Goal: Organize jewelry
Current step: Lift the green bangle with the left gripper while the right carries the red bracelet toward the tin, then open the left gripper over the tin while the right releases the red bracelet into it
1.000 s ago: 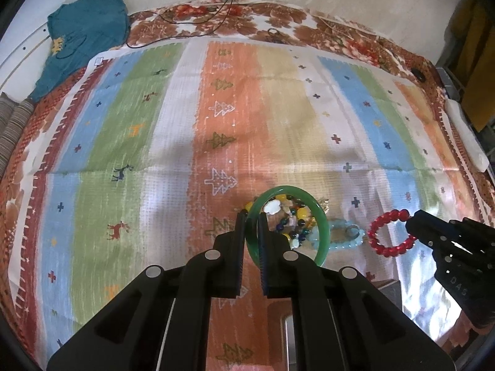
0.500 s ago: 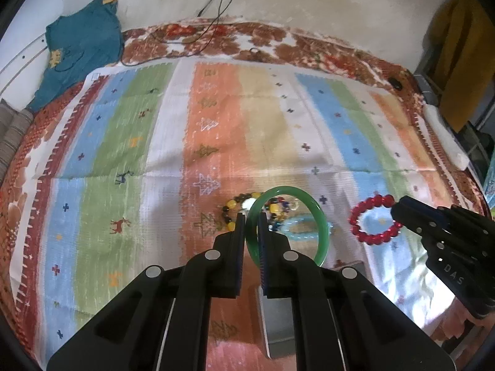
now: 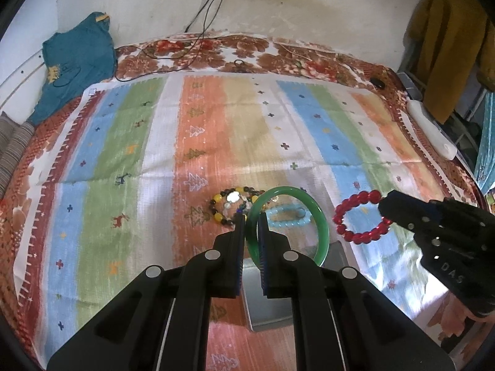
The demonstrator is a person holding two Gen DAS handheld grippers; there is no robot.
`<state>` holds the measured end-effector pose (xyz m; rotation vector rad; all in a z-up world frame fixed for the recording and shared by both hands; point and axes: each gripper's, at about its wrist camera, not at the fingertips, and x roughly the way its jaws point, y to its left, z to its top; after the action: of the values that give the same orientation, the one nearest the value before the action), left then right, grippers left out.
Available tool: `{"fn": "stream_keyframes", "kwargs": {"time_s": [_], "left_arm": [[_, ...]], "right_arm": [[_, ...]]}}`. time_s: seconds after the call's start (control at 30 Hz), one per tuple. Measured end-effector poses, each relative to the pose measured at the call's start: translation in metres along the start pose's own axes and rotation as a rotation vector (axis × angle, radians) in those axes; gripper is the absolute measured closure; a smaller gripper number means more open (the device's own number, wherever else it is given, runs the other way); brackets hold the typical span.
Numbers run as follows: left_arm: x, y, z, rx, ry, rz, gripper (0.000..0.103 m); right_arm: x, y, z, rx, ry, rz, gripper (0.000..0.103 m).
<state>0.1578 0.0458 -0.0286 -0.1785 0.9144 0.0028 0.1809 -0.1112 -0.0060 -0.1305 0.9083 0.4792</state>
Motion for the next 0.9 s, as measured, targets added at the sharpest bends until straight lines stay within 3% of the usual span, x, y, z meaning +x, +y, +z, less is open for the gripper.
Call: {"fn": "stream_keyframes", "kwargs": {"time_s": [0.73,0.8,0.83,0.9], "left_arm": [[-0.009,-0.019,-0.029,0.049,0.04,-0.016,0.094],[-0.003,-0.018,-0.031,0.04,0.081,-0.025,0.084],[-0.002,-0.017,-0.032,0.037,0.08,-0.006,0.079],[-0.005,-0.015,-0.031,0.034,0.065,0.023,0.078]], "right_arm": [[-0.014,0.013,-0.029,-0.008,0.009,0.038,0.088],[-0.014,0.009,-0.028,-0.002,0.006,0.036,0.079],[-0.014,0.007,-0.028,0.004,0.002,0.035,0.066],[-0.013,0.002,-0.028,0.02,0.006,0.029,0.062]]}}
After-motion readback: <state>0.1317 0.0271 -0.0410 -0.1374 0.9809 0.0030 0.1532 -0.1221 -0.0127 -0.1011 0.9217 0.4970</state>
